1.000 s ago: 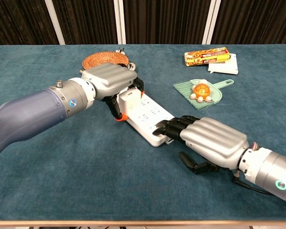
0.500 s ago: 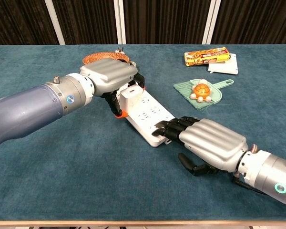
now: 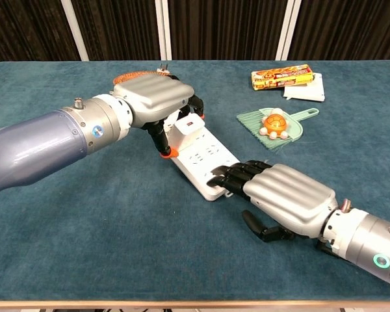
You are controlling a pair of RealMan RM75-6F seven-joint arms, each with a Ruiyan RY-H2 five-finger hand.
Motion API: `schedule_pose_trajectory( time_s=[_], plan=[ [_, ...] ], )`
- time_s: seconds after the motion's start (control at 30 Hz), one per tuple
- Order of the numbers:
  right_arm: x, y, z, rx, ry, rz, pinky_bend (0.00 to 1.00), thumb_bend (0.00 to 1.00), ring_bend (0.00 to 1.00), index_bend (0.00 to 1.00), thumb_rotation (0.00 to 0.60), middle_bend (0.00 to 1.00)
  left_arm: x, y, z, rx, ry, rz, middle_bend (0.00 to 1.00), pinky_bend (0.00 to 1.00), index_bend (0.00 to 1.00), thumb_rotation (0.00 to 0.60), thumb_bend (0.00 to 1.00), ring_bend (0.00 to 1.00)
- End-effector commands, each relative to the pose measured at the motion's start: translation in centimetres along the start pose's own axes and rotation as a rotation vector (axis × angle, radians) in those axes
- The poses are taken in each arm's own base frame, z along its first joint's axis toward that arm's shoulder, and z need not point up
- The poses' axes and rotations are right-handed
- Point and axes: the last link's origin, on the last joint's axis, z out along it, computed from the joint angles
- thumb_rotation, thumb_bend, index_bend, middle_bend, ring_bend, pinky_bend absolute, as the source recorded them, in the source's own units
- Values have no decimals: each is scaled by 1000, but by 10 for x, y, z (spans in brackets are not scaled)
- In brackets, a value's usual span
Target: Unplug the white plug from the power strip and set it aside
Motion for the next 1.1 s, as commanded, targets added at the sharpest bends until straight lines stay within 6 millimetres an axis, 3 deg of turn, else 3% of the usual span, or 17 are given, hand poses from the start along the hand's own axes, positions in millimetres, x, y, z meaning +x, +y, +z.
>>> schedule_pose_trajectory(
  time_s=[0.03,0.37,0.67,0.87,1.1],
  plan=[
    [1,0,0,0,4,-1,163,760,115,138,600,118,6,1,0,-5,19,-8,592,90,600,600,427,198],
    [6,-5,-2,5,21,2,163,761,115,138,600,118,39,3,0,-13,111,-54,589,90,591,600,427,198],
    [14,-4,-4,-7,53,-11,163,760,114,138,600,118,57,-2,-4,-2,143,-67,581,90,575,600,426,198],
    [42,8,-7,-42,151,-44,153,760,110,130,600,116,59,-18,-13,35,147,-53,546,89,531,600,409,198],
    [83,35,-21,-133,276,-68,85,760,63,59,600,105,39,-47,-43,117,103,-61,477,87,462,600,240,199]
  ],
)
